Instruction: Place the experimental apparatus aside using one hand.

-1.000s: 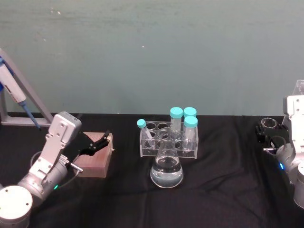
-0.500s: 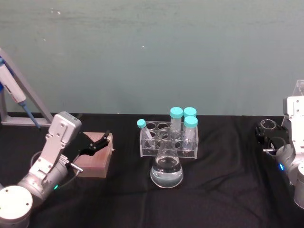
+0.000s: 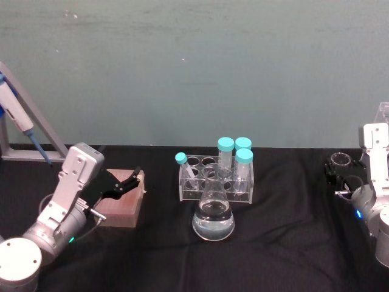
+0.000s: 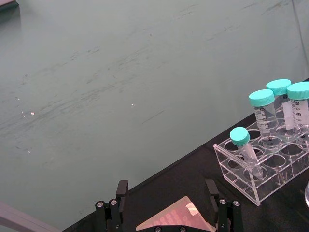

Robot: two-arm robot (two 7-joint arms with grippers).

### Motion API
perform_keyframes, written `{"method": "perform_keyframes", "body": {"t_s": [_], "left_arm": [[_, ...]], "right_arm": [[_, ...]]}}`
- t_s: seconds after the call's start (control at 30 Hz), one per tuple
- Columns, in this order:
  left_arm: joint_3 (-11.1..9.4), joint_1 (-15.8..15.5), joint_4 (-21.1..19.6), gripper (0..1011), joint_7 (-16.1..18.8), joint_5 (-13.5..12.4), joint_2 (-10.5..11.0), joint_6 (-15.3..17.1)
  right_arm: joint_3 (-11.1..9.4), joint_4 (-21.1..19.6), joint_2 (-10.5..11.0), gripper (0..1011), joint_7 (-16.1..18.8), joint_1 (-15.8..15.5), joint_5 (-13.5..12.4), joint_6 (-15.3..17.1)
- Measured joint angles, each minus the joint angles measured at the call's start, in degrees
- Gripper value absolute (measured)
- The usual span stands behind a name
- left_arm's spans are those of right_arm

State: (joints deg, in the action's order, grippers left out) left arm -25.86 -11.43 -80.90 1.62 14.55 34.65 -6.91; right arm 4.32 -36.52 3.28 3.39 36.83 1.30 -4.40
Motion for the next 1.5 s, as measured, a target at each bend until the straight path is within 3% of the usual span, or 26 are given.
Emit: {"method": "perform_keyframes", "body": {"t_s": [1.23, 1.5], "left_arm": [[0.00, 0.00, 0.00, 1000, 0.00, 0.00, 0.00, 0.00], [0.00, 0.00, 0.00, 1000, 0.00, 0.00, 0.00, 0.00]], "right_arm": [[0.04, -0.08, 0.05, 470, -0.01, -0.03, -0.24, -0.05], [0.03, -0.08, 0.05, 712, -0.02, -0.03, -0.24, -0.05]]}}
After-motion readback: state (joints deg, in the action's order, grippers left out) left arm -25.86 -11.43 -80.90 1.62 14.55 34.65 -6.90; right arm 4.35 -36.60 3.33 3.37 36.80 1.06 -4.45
